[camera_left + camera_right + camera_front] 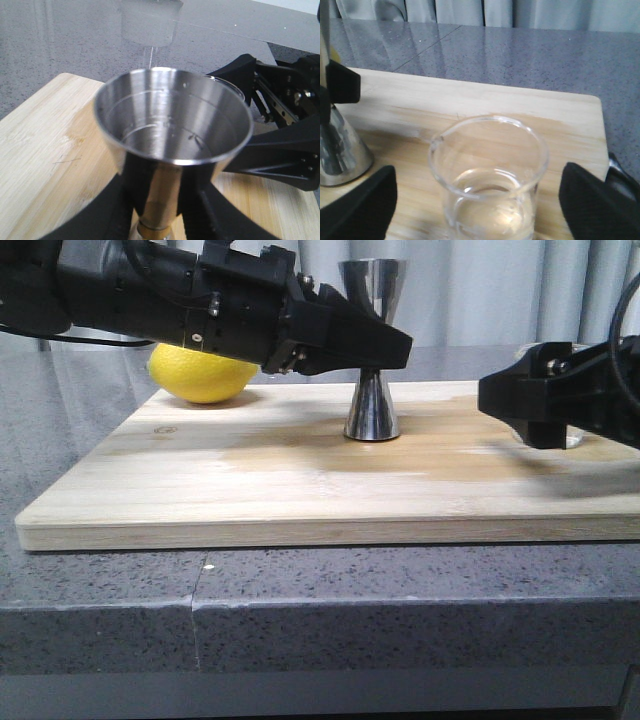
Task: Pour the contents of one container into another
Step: 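Grasp the clear glass beaker with the right gripper and lift it, then carry the beaker over the jigger cup and tilt it with the right gripper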
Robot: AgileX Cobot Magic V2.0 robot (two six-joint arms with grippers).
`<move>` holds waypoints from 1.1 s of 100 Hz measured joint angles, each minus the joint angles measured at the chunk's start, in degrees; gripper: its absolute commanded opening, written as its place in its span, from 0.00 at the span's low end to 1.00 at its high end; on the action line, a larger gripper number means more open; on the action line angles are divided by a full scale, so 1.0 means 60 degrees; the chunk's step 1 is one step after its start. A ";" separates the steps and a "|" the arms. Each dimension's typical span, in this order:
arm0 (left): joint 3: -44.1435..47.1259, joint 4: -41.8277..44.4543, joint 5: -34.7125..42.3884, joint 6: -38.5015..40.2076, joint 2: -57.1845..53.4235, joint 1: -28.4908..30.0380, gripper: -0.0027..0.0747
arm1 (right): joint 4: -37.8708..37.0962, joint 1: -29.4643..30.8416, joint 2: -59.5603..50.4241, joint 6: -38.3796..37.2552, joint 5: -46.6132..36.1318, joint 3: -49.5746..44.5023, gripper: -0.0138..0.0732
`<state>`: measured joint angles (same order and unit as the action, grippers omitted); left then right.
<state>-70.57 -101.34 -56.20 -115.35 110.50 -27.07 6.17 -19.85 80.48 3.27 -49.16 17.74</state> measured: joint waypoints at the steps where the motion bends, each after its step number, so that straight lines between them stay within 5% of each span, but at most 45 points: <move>1: 0.0000 0.0000 0.0000 0.0000 0.0000 0.0000 0.27 | 0.0000 0.0000 0.0000 0.0000 0.0000 0.0000 0.68; 20: 0.0000 0.0000 0.0000 0.0000 0.0000 0.0000 0.27 | -0.0004 0.0000 0.0000 0.0000 0.0061 0.0000 0.49; 65: 0.0000 0.0000 0.0000 0.0000 0.0000 0.0000 0.27 | -0.0021 0.0000 -0.0663 0.0014 0.0964 0.0411 0.49; 110: 0.0000 0.0000 0.0000 0.0000 0.0000 0.0000 0.27 | -0.1376 -0.0060 -0.2310 0.0014 0.8546 0.4602 0.49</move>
<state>-70.57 -101.34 -56.20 -115.35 110.50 -27.07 -2.09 -20.22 66.62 3.35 2.12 45.35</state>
